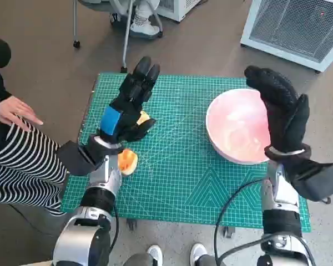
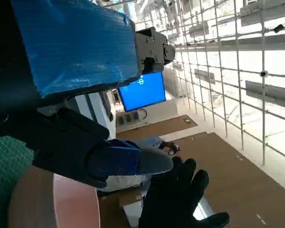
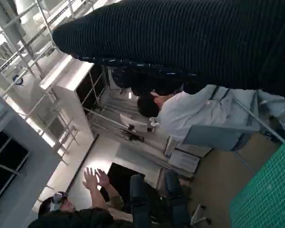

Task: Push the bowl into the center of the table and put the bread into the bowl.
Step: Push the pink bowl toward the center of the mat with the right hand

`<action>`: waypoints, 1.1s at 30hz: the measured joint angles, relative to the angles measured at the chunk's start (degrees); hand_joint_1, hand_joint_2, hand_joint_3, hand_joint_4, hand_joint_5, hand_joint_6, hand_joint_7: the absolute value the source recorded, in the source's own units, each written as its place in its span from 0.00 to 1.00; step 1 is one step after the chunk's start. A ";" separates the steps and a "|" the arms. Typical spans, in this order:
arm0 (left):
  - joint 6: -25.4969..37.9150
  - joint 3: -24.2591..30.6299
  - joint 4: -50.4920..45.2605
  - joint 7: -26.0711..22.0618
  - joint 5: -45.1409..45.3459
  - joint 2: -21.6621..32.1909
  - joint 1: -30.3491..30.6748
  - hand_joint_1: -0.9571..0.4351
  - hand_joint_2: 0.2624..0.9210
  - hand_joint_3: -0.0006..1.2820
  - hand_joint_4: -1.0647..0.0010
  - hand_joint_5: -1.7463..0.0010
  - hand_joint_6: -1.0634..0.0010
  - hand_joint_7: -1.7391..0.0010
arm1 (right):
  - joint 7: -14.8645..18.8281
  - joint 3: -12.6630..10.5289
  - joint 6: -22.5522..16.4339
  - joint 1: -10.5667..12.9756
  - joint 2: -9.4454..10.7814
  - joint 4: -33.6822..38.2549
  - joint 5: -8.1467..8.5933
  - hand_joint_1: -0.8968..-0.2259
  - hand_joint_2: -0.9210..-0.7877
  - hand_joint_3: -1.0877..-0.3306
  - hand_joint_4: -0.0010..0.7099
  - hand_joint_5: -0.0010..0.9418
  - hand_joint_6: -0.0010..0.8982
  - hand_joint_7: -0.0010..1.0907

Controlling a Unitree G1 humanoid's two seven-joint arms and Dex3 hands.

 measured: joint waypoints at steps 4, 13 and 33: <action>0.00 0.00 0.00 0.06 0.00 0.00 0.00 0.15 1.00 0.23 0.94 1.00 0.91 0.94 | 0.00 -0.01 0.00 0.00 0.00 0.02 0.00 0.26 0.00 0.46 0.19 0.00 0.06 0.40; -0.01 0.04 0.00 0.40 0.00 0.01 0.00 0.15 1.00 0.23 0.94 1.00 0.91 0.94 | 0.11 -0.11 0.00 0.00 -0.02 0.24 0.00 0.26 0.00 0.46 0.19 0.00 0.06 0.40; -0.03 -0.01 0.01 1.13 0.12 0.02 0.00 0.15 1.00 0.24 0.95 1.00 0.92 0.94 | 0.42 -1.37 -0.16 -0.02 -1.86 1.92 0.11 0.26 0.00 0.45 0.18 0.00 0.05 0.39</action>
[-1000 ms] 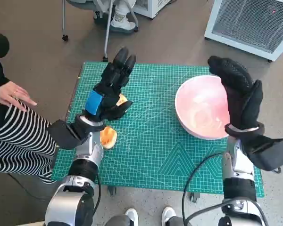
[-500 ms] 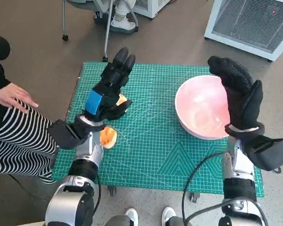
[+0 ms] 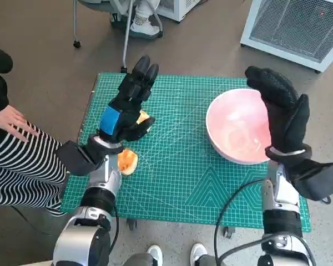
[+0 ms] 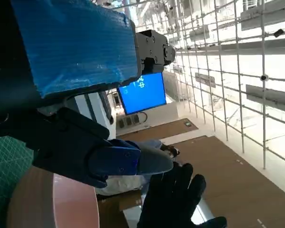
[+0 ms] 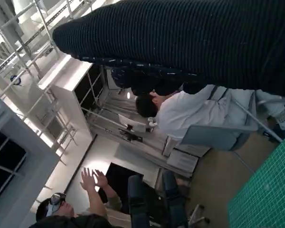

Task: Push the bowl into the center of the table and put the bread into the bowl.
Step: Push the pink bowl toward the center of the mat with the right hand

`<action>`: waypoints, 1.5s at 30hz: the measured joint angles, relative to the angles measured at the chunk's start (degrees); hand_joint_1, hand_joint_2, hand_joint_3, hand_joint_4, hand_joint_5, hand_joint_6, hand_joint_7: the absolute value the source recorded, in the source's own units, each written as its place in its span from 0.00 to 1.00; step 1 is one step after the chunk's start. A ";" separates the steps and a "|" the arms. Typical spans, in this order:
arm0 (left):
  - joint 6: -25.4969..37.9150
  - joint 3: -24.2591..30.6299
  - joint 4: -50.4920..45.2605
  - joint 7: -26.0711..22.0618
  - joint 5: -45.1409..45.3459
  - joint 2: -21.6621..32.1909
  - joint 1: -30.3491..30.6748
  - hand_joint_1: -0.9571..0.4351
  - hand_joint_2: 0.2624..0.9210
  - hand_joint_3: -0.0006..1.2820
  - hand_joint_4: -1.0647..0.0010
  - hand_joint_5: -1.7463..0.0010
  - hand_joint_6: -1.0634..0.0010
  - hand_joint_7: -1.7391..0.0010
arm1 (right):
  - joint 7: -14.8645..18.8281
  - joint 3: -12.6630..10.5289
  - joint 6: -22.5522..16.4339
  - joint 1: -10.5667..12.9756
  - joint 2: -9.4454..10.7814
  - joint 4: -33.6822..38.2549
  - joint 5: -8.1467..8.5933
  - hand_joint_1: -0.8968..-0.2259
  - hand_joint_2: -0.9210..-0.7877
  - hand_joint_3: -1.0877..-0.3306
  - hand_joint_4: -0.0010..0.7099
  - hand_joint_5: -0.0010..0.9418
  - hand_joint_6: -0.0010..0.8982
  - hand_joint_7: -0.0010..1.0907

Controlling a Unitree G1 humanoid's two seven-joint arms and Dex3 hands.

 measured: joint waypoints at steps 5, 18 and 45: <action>-0.03 0.01 0.00 0.46 0.03 0.08 0.00 0.16 1.00 0.24 0.95 1.00 0.92 0.94 | 0.34 -2.46 -0.25 -0.12 -2.58 2.39 1.65 0.27 0.00 0.44 0.16 0.00 0.04 0.39; -0.16 0.00 0.03 0.55 0.16 0.22 0.00 0.17 1.00 0.24 0.95 1.00 0.92 0.94 | -9.20 -8.16 -3.43 -3.55 -8.04 15.82 -0.86 0.36 0.00 0.27 0.11 0.00 0.00 0.43; -0.47 0.00 0.07 1.03 0.43 0.88 0.00 0.17 1.00 0.24 0.94 1.00 0.91 0.94 | -12.30 -12.63 10.79 -10.60 -11.46 35.96 -0.42 0.50 0.00 0.14 0.01 0.01 0.01 0.28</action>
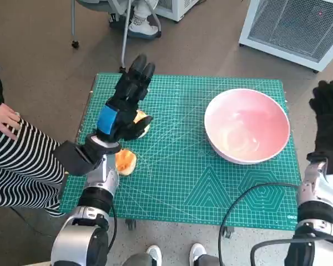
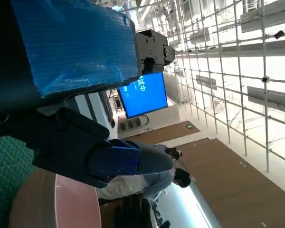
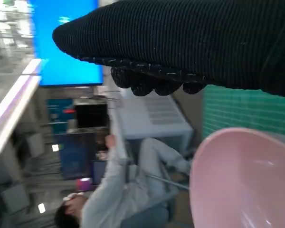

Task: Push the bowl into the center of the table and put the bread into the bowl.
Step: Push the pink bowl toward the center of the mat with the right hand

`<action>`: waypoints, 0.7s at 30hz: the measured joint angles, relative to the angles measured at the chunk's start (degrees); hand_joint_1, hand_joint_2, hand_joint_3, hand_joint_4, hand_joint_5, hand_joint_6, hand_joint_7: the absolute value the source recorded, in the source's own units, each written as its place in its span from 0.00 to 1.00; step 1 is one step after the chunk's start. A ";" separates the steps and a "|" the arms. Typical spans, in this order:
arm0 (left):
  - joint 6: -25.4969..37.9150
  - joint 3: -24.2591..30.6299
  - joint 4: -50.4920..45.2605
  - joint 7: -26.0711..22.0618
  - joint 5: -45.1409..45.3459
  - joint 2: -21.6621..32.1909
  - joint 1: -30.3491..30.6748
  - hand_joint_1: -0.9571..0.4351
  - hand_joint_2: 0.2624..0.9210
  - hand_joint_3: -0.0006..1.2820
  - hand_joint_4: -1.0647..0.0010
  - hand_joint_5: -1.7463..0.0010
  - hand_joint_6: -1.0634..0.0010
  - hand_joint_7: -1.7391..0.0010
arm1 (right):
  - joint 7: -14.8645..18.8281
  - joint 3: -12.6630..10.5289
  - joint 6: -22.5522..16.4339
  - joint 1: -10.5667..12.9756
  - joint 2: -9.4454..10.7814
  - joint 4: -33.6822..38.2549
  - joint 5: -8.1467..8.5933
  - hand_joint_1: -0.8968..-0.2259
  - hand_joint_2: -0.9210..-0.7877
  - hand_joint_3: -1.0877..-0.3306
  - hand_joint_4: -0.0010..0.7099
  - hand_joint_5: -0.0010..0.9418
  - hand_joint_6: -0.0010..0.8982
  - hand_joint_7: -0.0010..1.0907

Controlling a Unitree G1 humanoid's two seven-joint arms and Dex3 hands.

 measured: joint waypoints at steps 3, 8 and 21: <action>-0.03 -0.05 0.00 0.12 0.07 0.17 0.00 0.17 1.00 0.24 0.94 1.00 0.91 0.93 | -0.29 -0.21 1.99 -0.64 0.12 0.55 0.00 0.49 0.00 0.15 0.02 0.01 0.02 0.27; -0.12 -0.12 -0.01 0.56 0.49 0.70 0.02 0.17 1.00 0.24 0.94 1.00 0.91 0.93 | -0.32 -1.12 4.86 -1.36 0.82 1.27 0.15 0.45 0.00 0.17 0.03 0.01 0.04 0.27; -0.40 -0.31 -0.87 2.22 2.01 1.27 0.63 0.16 1.00 0.24 0.94 1.00 0.91 0.93 | -0.23 -3.77 10.03 -3.06 4.69 2.52 1.91 0.39 0.00 0.27 0.09 0.01 0.12 0.20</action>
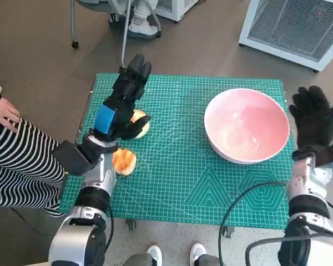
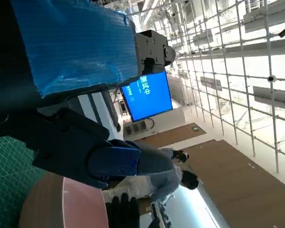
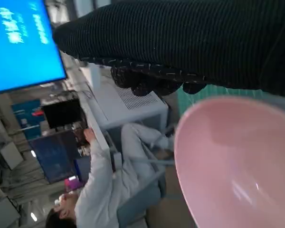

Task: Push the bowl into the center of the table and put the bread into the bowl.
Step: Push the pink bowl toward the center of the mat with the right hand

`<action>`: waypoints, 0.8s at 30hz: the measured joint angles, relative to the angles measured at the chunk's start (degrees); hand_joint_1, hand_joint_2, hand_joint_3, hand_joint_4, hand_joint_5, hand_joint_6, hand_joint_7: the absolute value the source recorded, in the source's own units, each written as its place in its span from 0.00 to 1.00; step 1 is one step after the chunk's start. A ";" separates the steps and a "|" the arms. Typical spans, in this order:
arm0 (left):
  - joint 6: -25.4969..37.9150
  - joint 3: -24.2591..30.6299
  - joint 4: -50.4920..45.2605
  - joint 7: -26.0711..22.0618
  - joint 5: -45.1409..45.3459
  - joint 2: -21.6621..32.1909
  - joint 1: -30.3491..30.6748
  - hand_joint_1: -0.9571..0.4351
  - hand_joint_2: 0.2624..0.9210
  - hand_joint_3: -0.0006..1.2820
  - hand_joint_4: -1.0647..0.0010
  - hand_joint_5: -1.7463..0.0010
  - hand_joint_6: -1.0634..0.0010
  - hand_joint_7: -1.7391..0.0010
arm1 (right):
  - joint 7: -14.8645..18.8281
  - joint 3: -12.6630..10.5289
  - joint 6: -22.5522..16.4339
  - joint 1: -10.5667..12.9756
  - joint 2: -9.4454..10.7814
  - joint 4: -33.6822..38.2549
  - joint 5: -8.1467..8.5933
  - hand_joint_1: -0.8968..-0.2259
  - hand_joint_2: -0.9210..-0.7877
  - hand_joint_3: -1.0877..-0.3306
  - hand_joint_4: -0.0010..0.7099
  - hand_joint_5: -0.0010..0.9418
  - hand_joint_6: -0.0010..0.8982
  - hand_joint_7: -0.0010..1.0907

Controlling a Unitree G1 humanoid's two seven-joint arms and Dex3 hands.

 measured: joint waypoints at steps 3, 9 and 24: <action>-0.27 0.00 -0.45 0.29 0.02 0.22 0.20 0.16 1.00 0.24 0.94 1.00 0.91 0.93 | 0.15 -0.24 0.61 -0.35 0.55 0.06 0.12 0.39 0.00 0.28 0.10 0.01 0.13 0.20; -0.72 -0.05 -1.26 0.82 0.14 0.79 0.55 0.17 1.00 0.24 0.94 1.00 0.91 0.93 | 0.95 -0.27 1.63 -1.35 2.06 0.16 0.09 0.38 0.00 0.29 0.10 0.01 0.14 0.18; -1.40 -0.07 -2.19 1.67 0.21 1.97 2.38 0.17 1.00 0.23 0.93 1.00 0.91 0.93 | 2.97 -0.12 3.45 -3.02 5.85 0.45 0.09 0.36 0.00 0.31 0.10 0.00 0.14 0.15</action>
